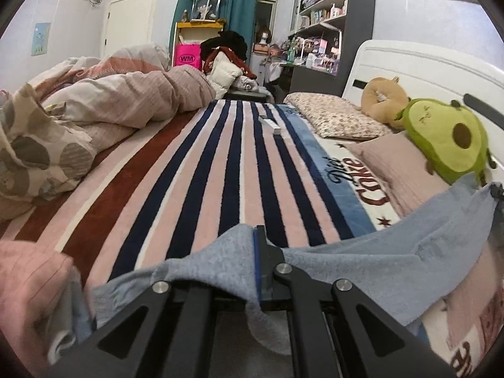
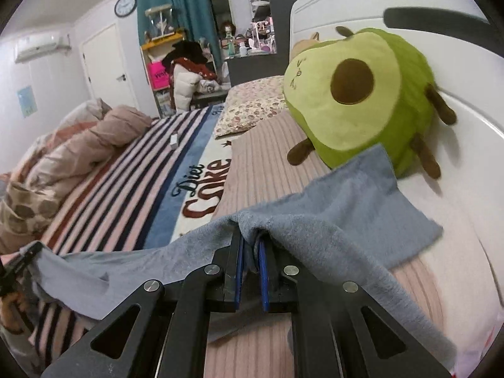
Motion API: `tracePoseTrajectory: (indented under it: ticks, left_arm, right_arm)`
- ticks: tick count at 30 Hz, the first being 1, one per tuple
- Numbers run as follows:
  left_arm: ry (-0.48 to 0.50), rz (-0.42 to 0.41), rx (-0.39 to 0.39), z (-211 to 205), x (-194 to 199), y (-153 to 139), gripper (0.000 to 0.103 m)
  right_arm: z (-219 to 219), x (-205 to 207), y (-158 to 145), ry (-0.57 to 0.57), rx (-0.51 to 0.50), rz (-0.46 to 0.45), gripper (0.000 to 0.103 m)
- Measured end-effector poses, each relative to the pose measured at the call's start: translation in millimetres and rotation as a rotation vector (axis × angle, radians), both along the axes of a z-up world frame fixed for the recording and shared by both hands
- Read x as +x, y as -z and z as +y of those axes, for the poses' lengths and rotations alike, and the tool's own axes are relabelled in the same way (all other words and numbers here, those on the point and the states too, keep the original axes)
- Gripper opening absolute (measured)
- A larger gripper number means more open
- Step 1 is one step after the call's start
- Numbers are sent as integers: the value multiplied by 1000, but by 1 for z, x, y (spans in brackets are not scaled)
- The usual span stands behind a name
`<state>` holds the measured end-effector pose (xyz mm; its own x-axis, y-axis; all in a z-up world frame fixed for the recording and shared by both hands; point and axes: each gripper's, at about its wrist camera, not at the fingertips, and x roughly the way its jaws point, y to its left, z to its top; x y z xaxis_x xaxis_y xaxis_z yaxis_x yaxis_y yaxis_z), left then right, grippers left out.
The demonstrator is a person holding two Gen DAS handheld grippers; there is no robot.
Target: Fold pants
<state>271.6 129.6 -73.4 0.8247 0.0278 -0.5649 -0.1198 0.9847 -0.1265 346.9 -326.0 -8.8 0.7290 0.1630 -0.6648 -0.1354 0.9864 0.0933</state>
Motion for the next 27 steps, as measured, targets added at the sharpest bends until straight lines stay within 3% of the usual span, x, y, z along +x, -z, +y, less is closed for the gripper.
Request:
tracePoseTrajectory:
  ticks: [3,4,5,7,8,9,10,13,17,18,19,20,22,27]
  left_arm:
    - [-12,41,-16,5,26,17,2]
    - [-14,55,-18,6,32,23,2]
    - [-10,77,-9,5,37,31,5]
    - [3,101,23,3,38,40,18]
    - [3,96,36,3,35,40,41]
    - [3,72,47,3,29,36,62]
    - [10,51,52,4,25,31,66]
    - [48,-4,58,-2,5,9,67]
    - [189,-30,2,-23,-13,-9,67]
    - [216,-23,0,-28,-16,-10,68]
    - [254,-9,-6,-35,-19,-8,68]
    - [288,10,-16,-42,-21,-5,68]
    - [339,44,-37,-51,-26,5,68]
    - [241,84,84,-50,-30,24,67]
  right_arm:
    - [3,21,18,19,-22,44,8]
    - [3,25,23,25,-30,60,13]
    - [3,29,31,29,-39,79,28]
    - [2,29,39,27,-52,102,55]
    - [2,27,39,27,-54,104,57]
    - [2,22,38,27,-62,105,57]
    - [5,15,35,17,-77,103,57]
    - [17,-12,20,-17,-113,65,57]
    - [47,-43,4,-143,-80,34,57]
    - [58,-49,5,-199,-52,45,55]
    - [69,-53,8,-253,-24,70,47]
    - [78,-55,13,-295,-2,99,34]
    - [100,-56,34,-386,32,187,23]
    - [134,-46,93,-438,4,292,20]
